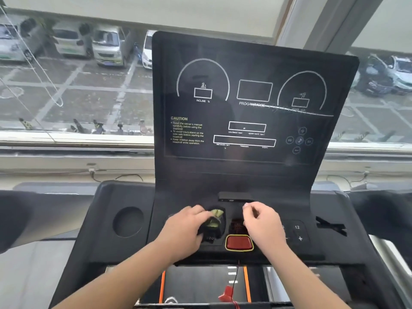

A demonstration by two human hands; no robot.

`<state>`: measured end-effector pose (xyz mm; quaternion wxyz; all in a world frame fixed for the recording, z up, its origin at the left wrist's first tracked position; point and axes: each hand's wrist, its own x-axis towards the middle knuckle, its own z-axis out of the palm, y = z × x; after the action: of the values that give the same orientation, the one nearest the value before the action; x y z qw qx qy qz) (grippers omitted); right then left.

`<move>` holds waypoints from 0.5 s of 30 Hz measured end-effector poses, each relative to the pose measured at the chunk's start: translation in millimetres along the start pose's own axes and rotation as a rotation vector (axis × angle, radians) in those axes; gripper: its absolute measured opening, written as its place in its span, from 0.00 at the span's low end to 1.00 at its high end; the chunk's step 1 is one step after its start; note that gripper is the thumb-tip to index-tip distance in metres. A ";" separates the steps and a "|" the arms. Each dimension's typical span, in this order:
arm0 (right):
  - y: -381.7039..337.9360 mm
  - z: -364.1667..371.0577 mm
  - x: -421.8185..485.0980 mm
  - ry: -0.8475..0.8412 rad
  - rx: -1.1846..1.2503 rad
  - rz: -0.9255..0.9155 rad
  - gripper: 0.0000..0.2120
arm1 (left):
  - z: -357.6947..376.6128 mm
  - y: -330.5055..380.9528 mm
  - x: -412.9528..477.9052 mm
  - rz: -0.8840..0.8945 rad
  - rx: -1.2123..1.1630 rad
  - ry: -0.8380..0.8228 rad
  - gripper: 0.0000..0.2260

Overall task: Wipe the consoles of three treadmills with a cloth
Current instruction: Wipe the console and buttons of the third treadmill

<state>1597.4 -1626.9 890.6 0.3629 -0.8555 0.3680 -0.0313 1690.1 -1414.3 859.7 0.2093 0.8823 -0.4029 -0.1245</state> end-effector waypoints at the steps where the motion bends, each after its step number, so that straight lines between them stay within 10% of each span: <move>1: 0.3 -2.3 -0.8 0.031 -0.024 0.017 0.17 | -5.9 -6.9 -1.0 0.029 -0.025 -0.034 0.24; 11: 37.7 -41.9 4.9 0.176 -0.069 0.104 0.08 | 7.8 31.4 25.6 0.047 0.067 0.059 0.22; 15: 64.1 -67.6 15.8 0.277 -0.015 0.146 0.21 | 20.2 73.8 58.6 0.115 0.154 0.033 0.24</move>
<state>1548.3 -1707.5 895.6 0.3035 -0.8168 0.4758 -0.1200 1671.5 -1507.8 873.5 0.1544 0.8731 -0.4576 -0.0663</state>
